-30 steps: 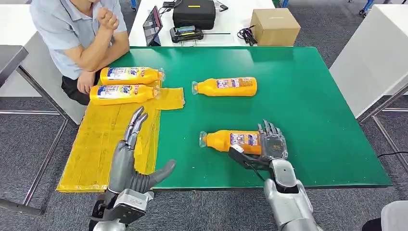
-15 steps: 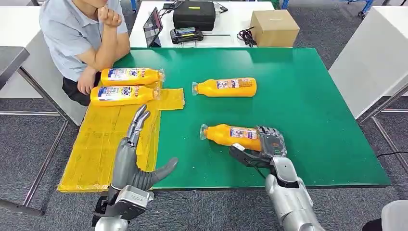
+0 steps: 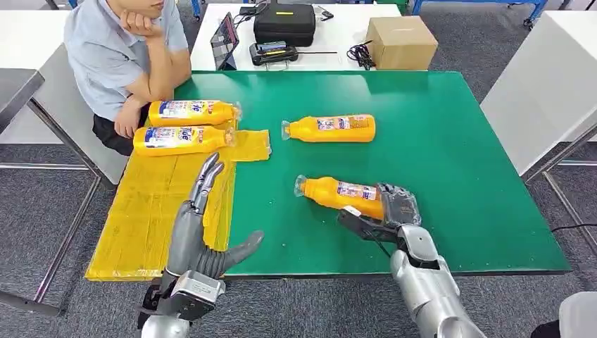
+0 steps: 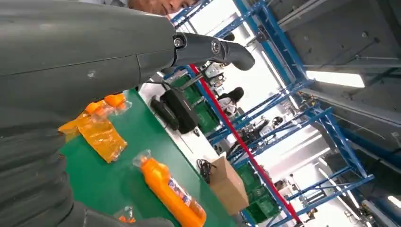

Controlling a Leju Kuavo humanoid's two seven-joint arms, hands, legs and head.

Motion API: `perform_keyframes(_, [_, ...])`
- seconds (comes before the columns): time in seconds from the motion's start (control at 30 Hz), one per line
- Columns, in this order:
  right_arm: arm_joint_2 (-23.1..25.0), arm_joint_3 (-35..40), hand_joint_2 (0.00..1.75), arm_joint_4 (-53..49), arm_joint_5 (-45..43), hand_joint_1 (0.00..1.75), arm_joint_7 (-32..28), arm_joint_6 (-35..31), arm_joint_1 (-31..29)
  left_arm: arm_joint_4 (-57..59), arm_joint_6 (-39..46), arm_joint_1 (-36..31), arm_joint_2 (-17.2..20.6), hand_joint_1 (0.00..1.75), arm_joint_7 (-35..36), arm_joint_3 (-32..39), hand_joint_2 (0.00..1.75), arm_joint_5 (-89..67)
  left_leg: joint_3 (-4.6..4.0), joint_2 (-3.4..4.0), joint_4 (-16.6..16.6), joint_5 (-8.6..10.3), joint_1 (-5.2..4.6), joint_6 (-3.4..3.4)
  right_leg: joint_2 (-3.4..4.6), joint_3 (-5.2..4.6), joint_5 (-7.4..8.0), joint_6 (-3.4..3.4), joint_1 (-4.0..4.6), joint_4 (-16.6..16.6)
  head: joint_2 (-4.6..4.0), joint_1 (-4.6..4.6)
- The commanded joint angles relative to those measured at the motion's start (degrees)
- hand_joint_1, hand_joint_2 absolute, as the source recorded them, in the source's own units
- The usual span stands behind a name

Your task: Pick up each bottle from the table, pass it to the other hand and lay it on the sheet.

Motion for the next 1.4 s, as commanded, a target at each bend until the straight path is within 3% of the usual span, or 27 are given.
perform_keyframes(0.03, [1.1, -7.7, 1.75, -6.2, -22.8, 1.75, -15.1, 11.5, 8.8, 8.8, -4.1, -3.1, -0.8, 0.0, 8.2, 2.7, 1.75, 23.9, 0.13, -0.37, -0.1, 0.08, 0.11, -0.12, -0.42, 0.31, -0.02, -0.16, 0.12, -0.2, 0.0, -0.02])
perform_keyframes(0.13, [1.7, -4.2, 1.75, -15.2, -29.5, 1.75, -15.1, 15.8, 10.5, 16.6, -6.6, -4.3, -0.8, 0.0, 10.8, 3.8, 1.75, 32.3, 0.4, -0.04, -0.1, -0.13, 0.07, -0.02, -0.11, 0.42, -0.01, -0.11, 0.08, -0.1, 0.0, 0.02])
perform_keyframes(0.33, [1.3, -2.2, 1.75, -16.2, -32.7, 1.75, -15.8, 16.5, 10.3, 17.3, -6.4, -4.2, -0.8, 0.0, 11.2, 3.9, 1.75, 32.8, 0.26, 0.04, -0.1, -0.14, 0.06, -0.07, -0.11, 0.29, 0.0, -0.16, 0.09, -0.1, 0.0, -0.02])
perform_keyframes(0.63, [2.2, 11.1, 1.75, -27.7, -39.9, 1.75, -16.1, 20.0, 10.7, 26.6, -12.2, -6.4, -0.8, 0.0, 11.3, 6.0, 1.75, 42.7, -0.11, 0.3, 0.0, -0.16, -0.02, 0.0, 0.14, -0.05, 0.01, -0.08, 0.0, 0.0, 0.0, 0.0])
perform_keyframes(0.87, [3.0, 18.2, 1.75, -26.3, -42.7, 1.75, -15.8, 19.0, 8.9, 33.6, -14.7, -10.0, -0.8, 0.0, 8.5, 5.9, 1.75, 46.1, -0.29, 0.23, 0.0, -0.16, 0.01, 0.02, 0.12, -0.23, -0.03, -0.1, 0.03, 0.0, 0.0, 0.0])
perform_keyframes(1.4, [4.7, 24.1, 1.75, -21.0, -43.8, 1.75, -15.9, 18.4, 6.0, 35.5, -15.2, -13.0, -0.8, 0.0, 5.6, 4.0, 1.75, 50.2, -0.38, 0.19, 0.0, -0.18, 0.05, -0.01, 0.12, -0.26, -0.03, -0.13, 0.07, 0.0, 0.0, 0.0])
